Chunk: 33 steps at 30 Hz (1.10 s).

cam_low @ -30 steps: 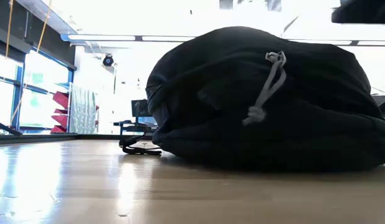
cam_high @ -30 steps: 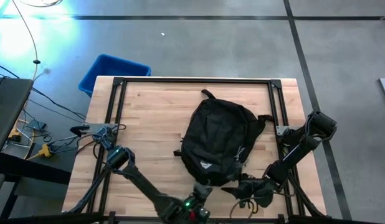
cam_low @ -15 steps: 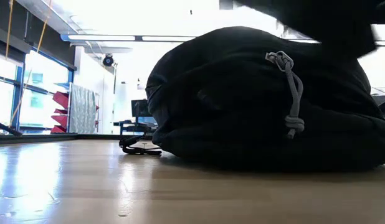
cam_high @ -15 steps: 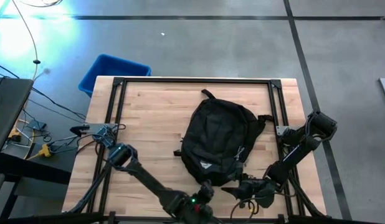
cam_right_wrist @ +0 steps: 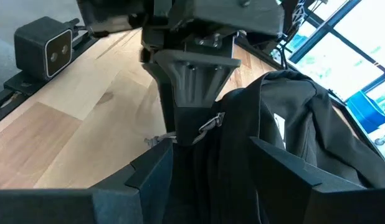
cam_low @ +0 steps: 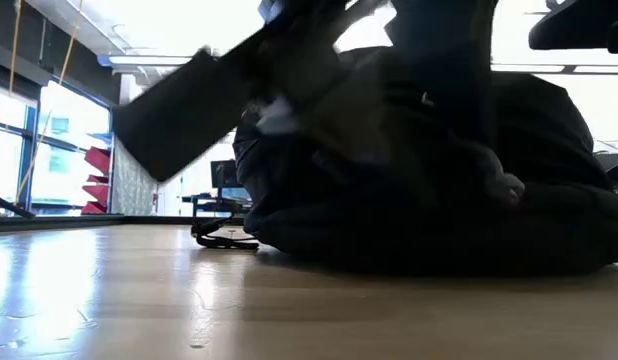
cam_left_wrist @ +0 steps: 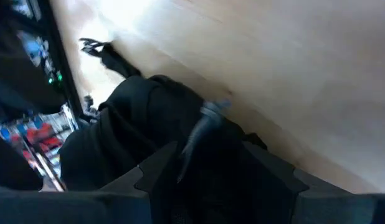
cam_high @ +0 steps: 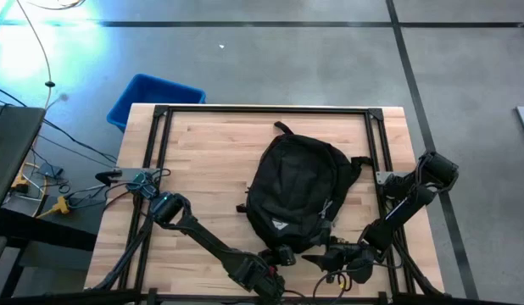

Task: Unpack backpack
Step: Close the black backpack

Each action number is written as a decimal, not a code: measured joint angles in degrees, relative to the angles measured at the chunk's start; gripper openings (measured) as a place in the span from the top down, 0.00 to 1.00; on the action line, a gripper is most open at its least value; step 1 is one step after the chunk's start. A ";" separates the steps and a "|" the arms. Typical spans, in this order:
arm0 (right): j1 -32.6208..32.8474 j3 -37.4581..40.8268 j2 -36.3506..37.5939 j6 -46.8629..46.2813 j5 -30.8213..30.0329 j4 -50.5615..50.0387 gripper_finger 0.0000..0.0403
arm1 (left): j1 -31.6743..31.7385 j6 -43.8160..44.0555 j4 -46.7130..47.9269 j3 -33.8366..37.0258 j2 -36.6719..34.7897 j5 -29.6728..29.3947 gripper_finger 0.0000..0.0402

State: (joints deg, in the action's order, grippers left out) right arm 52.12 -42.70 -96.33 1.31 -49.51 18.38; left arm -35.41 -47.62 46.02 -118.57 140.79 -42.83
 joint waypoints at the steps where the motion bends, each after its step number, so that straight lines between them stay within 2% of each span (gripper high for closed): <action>1: -0.01 0.00 0.00 -0.15 0.06 -0.02 0.53 | 0.16 -1.26 -0.02 0.64 0.00 -0.14 0.63; 7: 0.00 0.00 0.00 -0.28 0.14 -0.14 0.53 | 0.60 -2.98 -1.95 2.30 0.00 -0.17 0.68; 17: -0.47 0.00 0.00 -1.33 0.19 -0.28 0.53 | 0.54 3.57 -10.05 2.32 0.00 -1.68 0.98; 20: -0.74 0.00 0.00 -1.34 0.21 -0.55 0.53 | 0.42 7.27 -10.64 2.30 0.00 -4.58 0.99; 27: -2.01 0.00 0.00 -5.58 -0.08 -4.66 0.53 | -1.87 14.97 -14.91 2.17 0.00 -16.32 1.00; 33: -3.62 0.00 0.00 -5.58 -1.09 -0.98 0.53 | -4.40 24.06 -16.33 2.12 0.00 -20.77 1.00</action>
State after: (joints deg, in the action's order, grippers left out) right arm 48.50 -42.70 -96.33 -4.27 -50.59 17.40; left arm -39.81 -23.56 29.68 -116.44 140.79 -63.60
